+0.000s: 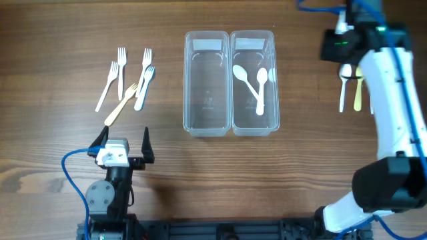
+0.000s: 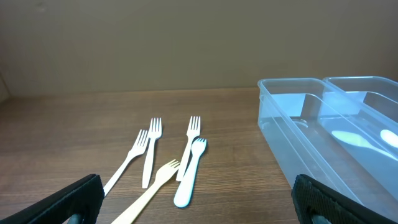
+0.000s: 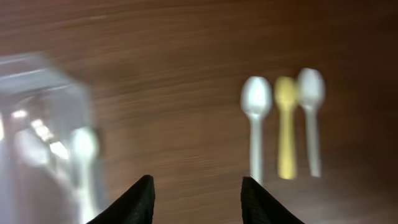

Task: Pack container
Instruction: 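Carry the white spoon over and release it into the right container, then grasp the next white spoon with the right gripper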

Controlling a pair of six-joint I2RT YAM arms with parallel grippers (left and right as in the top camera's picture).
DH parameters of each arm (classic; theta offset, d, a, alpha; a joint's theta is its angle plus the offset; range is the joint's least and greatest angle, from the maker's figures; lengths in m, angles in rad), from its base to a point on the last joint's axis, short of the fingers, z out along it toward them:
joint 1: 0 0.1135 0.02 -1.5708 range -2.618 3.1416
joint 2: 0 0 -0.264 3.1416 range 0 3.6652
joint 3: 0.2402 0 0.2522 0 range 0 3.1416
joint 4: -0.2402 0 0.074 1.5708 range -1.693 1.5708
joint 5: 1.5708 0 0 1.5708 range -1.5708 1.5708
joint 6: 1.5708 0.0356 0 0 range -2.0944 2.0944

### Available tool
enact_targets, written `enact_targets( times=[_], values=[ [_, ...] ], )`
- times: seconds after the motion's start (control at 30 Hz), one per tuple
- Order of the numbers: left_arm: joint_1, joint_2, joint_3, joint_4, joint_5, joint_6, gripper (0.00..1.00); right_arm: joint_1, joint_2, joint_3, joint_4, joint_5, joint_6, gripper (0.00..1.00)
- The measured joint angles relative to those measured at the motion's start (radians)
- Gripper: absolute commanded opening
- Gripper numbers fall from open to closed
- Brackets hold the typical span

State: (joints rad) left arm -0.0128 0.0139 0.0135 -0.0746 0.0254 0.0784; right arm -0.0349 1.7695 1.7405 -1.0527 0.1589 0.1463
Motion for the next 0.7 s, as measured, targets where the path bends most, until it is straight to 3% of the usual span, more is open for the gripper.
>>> enact_targets(
  times=[0.27,0.7],
  values=[
    [0.0,0.0,0.0,0.0,0.0,0.0,1.0,-0.123,0.068,-0.039,0.105,0.004,-0.053,0.43],
    [0.0,0.0,0.0,0.0,0.0,0.0,1.0,-0.196,0.3,-0.051,0.161,0.007,-0.085,0.43]
  ],
)
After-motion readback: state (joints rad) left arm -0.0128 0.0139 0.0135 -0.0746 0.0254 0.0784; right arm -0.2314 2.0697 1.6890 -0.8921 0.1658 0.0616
